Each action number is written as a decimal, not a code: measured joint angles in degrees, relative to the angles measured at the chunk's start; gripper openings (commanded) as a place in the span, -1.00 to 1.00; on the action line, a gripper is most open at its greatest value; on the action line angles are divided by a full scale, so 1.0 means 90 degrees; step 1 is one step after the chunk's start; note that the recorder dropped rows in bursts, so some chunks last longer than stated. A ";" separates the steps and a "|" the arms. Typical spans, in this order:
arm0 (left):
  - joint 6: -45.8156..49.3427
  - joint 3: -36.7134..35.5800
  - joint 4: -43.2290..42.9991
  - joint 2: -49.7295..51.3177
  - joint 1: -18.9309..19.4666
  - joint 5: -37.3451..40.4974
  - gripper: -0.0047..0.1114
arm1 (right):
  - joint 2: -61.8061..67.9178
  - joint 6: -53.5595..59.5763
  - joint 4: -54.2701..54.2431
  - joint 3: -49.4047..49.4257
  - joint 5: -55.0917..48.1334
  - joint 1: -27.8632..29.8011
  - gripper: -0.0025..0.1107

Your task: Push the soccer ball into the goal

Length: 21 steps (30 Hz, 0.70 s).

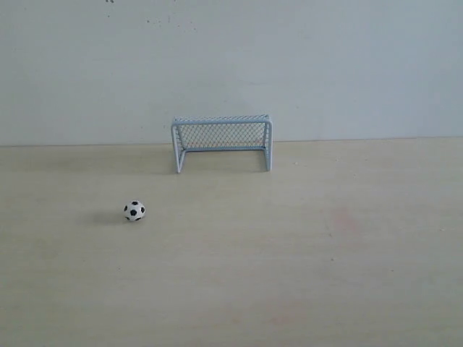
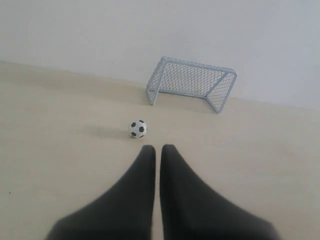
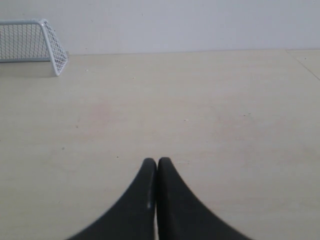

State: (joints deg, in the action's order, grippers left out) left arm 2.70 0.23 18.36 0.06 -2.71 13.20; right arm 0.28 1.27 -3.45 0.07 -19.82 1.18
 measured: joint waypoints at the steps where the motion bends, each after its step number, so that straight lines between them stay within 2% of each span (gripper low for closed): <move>1: -0.0205 0.0000 -0.0175 0.0000 0.0000 0.0000 -0.84 | 0.0000 0.0000 0.0000 0.0000 0.0000 0.0000 -0.96; 7: -0.0524 0.0000 -0.1459 0.0000 0.0000 0.0037 -0.84 | 0.0000 0.0000 0.0000 0.0000 0.0000 0.0000 -0.96; 21: -0.0010 0.0000 -0.1678 0.0000 0.0000 0.0318 -0.84 | 0.0000 0.0000 0.0000 0.0000 0.0000 0.0000 -0.96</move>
